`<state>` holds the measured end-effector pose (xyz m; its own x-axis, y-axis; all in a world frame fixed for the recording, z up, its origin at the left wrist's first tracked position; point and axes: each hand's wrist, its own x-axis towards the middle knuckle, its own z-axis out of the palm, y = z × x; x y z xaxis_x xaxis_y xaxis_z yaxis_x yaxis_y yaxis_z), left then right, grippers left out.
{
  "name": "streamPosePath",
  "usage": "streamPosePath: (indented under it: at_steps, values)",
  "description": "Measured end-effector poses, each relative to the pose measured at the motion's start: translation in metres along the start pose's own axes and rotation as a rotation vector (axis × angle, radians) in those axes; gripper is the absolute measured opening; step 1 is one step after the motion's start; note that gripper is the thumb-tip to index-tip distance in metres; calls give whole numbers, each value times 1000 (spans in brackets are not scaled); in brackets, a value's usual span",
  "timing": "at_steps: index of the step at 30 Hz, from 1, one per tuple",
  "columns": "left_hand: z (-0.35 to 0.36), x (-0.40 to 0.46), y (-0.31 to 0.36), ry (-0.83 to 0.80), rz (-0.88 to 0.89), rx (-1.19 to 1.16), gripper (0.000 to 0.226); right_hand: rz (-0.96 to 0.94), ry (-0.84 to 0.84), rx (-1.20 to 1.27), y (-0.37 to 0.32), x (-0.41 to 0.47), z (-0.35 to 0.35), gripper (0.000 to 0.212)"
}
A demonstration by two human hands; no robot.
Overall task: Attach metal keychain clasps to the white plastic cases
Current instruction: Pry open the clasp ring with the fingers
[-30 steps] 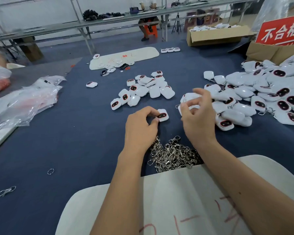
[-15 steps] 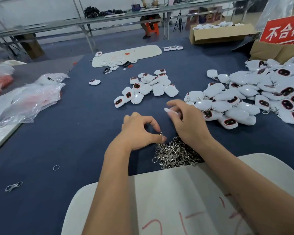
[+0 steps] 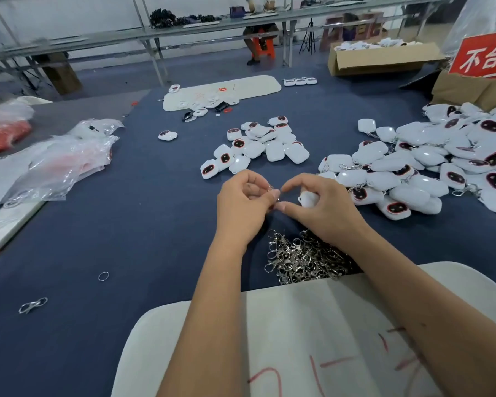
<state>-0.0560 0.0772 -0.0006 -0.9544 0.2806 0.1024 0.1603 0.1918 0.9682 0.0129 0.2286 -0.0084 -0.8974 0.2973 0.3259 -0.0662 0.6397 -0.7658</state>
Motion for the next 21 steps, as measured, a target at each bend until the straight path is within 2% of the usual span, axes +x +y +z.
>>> streamPosePath:
  at_steps: [2,5,14,21]
  values:
    - [6,-2,2,-16,-30,-107,9,0,-15,-15,3,0,1,14]
    - [10,-1,1,-25,-54,-100,7,5,9,0,5,2,2,7]
    - [18,5,5,-75,-101,-260,15,18,91,165,7,5,-1,14]
    - [19,5,2,-19,-42,-219,7,48,146,156,8,5,-1,14]
